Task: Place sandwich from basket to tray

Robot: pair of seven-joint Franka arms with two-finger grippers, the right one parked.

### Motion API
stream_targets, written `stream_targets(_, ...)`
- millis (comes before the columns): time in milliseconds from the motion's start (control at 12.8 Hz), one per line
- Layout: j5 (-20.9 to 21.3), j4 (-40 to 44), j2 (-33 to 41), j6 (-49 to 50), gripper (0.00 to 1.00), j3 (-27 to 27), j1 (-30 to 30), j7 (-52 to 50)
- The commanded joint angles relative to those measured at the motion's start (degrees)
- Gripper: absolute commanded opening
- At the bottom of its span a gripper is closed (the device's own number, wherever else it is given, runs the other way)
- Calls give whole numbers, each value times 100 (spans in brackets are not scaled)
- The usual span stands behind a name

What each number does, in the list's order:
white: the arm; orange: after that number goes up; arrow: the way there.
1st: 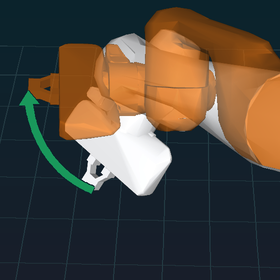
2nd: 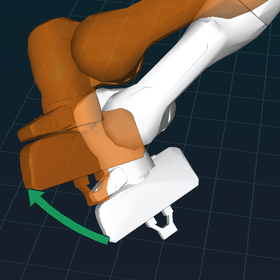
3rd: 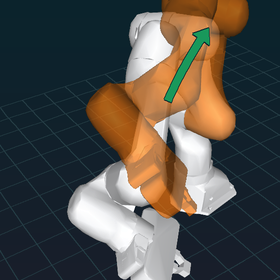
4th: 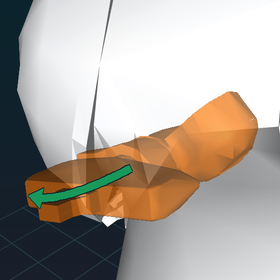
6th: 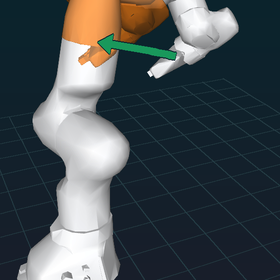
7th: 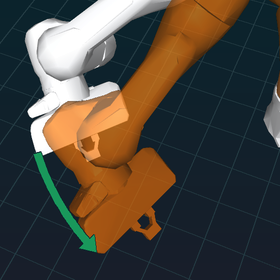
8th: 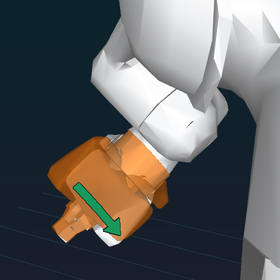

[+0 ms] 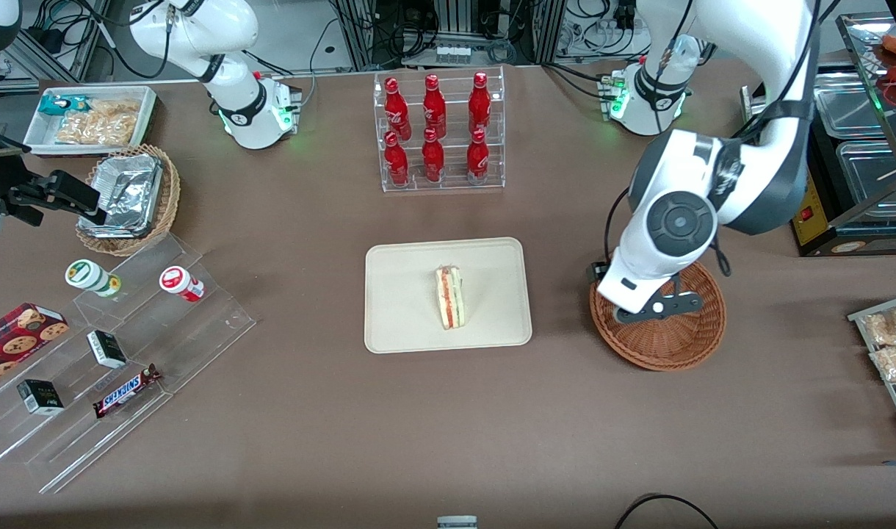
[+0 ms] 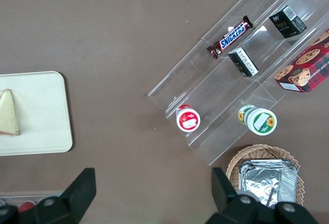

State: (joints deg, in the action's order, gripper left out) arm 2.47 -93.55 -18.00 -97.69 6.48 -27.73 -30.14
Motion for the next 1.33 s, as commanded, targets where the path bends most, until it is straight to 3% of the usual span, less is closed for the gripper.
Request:
stream_targets(0,-19,-137,157,66,100,29,-58,52)
stream_targets(78,-10,-146,261,75,100,-6,108,52)
stream_targets(235,8,-129,411,214,100,-732,923,148)
stream_targets(627,8,-102,947,899,100,-1876,2497,1368)
stream_targets(941,16,55,1369,1453,100,-1923,2983,2730)
stream_targets(1255,235,223,1589,1543,100,-1878,3247,3189)
